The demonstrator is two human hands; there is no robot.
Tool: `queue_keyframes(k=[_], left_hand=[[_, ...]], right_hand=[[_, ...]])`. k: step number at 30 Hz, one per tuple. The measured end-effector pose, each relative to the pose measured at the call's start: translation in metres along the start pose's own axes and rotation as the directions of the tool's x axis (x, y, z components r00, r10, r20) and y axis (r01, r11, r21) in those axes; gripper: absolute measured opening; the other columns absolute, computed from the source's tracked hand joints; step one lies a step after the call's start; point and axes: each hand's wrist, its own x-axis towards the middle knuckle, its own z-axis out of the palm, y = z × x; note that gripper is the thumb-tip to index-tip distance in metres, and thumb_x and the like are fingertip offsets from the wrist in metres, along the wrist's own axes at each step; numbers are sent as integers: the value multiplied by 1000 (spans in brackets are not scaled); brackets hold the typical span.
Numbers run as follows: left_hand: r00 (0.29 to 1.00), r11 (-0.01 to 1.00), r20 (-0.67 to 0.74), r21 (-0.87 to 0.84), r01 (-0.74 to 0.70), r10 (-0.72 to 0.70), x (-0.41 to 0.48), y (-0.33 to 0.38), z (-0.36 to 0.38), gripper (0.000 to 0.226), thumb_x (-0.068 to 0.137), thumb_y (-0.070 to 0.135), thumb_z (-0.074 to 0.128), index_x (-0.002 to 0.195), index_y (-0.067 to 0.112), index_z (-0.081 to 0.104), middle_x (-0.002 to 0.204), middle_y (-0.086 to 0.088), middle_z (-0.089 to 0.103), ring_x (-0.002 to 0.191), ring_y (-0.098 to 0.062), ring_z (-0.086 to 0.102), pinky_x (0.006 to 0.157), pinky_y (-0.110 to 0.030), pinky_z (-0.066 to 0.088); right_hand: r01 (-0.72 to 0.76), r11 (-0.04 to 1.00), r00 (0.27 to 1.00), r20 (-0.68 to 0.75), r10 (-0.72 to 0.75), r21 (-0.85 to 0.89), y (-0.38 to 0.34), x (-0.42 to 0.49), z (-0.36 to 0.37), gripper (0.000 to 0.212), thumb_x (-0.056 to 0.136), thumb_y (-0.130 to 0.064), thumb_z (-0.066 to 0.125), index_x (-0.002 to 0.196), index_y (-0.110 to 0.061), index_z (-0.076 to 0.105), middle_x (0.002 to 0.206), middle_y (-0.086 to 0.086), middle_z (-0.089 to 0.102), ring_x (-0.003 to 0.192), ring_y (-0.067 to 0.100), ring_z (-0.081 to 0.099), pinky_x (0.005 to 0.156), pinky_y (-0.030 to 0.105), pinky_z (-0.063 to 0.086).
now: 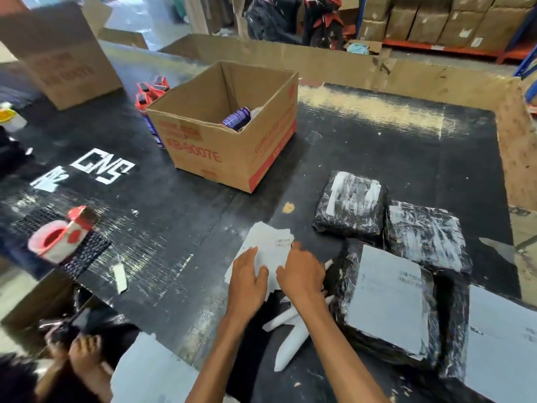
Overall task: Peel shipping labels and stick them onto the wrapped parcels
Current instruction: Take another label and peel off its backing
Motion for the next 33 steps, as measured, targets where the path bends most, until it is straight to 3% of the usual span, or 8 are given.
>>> queue_keyframes(k=[9, 17, 19, 21, 23, 26, 30, 33], left_hand=[[1000, 1000, 6, -14, 3, -3, 3, 2, -6, 54, 103, 26, 52, 153, 8, 38, 156, -5, 44, 145, -22, 36, 109, -22, 25], [997, 987, 76, 160, -23, 11, 21, -3, -9, 47, 103, 36, 49, 140, 9, 57, 154, -12, 46, 147, -30, 33, 117, -41, 31], [997, 985, 71, 173, -6, -6, 21, -4, -7, 47, 106, 40, 41, 137, 12, 61, 156, -12, 43, 149, -27, 30, 120, -44, 28], [1000, 996, 29, 89, 8, -11, 17, 7, -9, 48, 107, 41, 35, 125, 13, 69, 152, -11, 49, 146, -26, 33, 119, -44, 30], [1000, 992, -16, -128, 15, -17, 7, 27, -18, 44, 108, 39, 35, 107, 17, 74, 133, -5, 64, 130, -22, 52, 106, -26, 42], [992, 819, 118, -565, 102, -42, -10, 70, -37, 33, 105, 41, 46, 105, 24, 74, 105, 3, 79, 97, -12, 74, 81, -20, 54], [972, 712, 203, -700, 59, 119, -23, 113, -44, 25, 98, 24, 63, 117, 12, 74, 110, -4, 79, 104, -25, 75, 88, -36, 61], [961, 691, 209, -722, 25, 183, -28, 138, -37, 22, 98, 18, 63, 116, 11, 74, 109, -3, 80, 100, -19, 77, 79, -26, 61]], right_hand=[[66, 844, 990, -142, 12, 532, 13, -5, -16, 17, 77, -22, 85, 89, -19, 74, 72, -4, 75, 75, 14, 73, 76, 36, 61], [75, 947, 986, -164, -24, 314, 17, -4, -21, 21, 90, -30, 69, 75, -15, 71, 74, 3, 73, 74, 24, 70, 61, 30, 52], [109, 911, 984, -172, -42, 398, 18, -5, -23, 18, 92, -28, 65, 80, -15, 69, 78, 2, 73, 76, 23, 69, 65, 33, 56], [155, 829, 983, -167, -76, 538, 21, -8, -30, 14, 93, -28, 62, 85, -16, 68, 82, -1, 74, 78, 19, 70, 72, 42, 59], [197, 749, 978, -181, -104, 632, 27, -15, -46, 10, 95, -26, 62, 89, -19, 67, 85, -7, 76, 80, 12, 72, 75, 45, 59], [222, 632, 974, -199, -108, 743, 42, -35, -78, 8, 98, -22, 62, 94, -18, 68, 91, -8, 79, 85, 5, 74, 79, 36, 61], [239, 538, 967, -248, -58, 808, 66, -65, -113, 8, 98, -20, 63, 96, -19, 70, 96, -6, 79, 91, 6, 75, 78, 31, 61], [230, 461, 966, -260, 1, 857, 82, -85, -129, 7, 96, -19, 65, 99, -18, 72, 93, -7, 80, 86, 5, 75, 73, 21, 57]])
